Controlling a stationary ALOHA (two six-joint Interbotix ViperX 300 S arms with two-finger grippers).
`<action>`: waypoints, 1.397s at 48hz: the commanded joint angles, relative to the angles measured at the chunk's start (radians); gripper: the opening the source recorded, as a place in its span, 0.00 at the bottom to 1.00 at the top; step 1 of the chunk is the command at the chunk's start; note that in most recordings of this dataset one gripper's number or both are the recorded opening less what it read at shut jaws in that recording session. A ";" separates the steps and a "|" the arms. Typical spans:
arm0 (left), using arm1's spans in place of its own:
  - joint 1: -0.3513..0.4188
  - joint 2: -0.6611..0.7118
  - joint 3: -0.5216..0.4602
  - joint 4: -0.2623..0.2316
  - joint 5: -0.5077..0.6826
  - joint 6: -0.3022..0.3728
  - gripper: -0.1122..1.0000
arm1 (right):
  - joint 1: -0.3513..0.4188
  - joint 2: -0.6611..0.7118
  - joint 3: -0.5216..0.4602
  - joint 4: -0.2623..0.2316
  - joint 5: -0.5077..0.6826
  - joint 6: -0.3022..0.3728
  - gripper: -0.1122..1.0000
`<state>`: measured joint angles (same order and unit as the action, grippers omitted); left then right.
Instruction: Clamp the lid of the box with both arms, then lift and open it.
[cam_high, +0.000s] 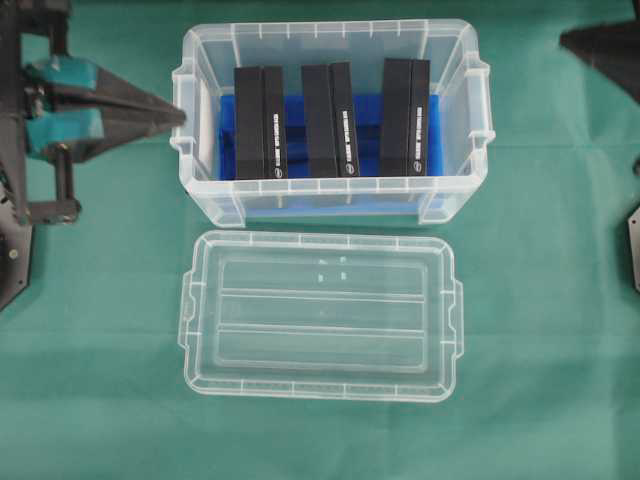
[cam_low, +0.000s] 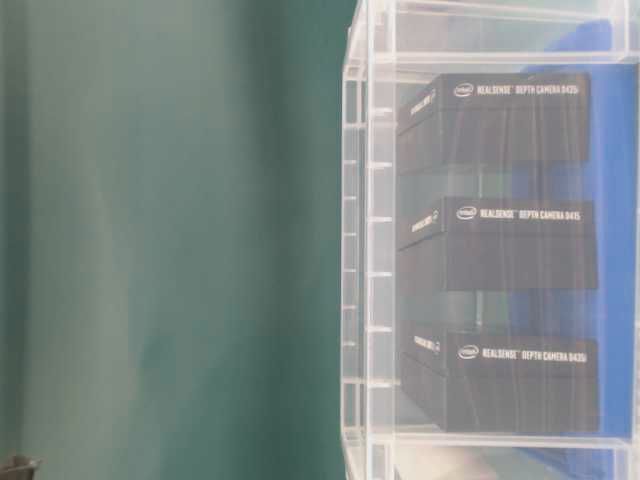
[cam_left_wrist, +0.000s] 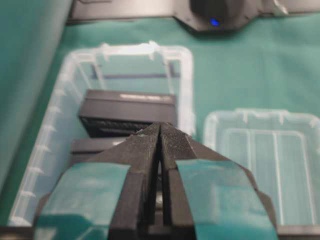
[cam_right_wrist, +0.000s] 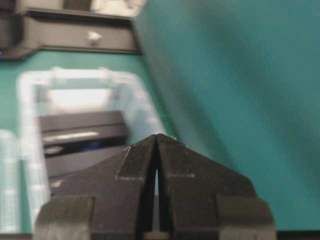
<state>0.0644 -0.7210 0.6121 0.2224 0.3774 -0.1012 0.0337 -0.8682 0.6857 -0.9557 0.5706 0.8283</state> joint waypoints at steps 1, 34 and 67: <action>0.029 -0.035 0.017 0.005 -0.052 -0.002 0.10 | -0.080 -0.021 0.031 0.000 -0.078 0.003 0.10; 0.172 -0.222 0.368 -0.015 -0.336 -0.023 0.10 | -0.471 -0.034 0.313 0.137 -0.589 0.005 0.10; 0.187 -0.225 0.365 -0.015 -0.336 -0.034 0.10 | -0.471 -0.041 0.308 0.141 -0.586 0.005 0.10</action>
<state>0.2485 -0.9480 0.9925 0.2086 0.0491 -0.1319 -0.4357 -0.9097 1.0109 -0.8191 -0.0077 0.8314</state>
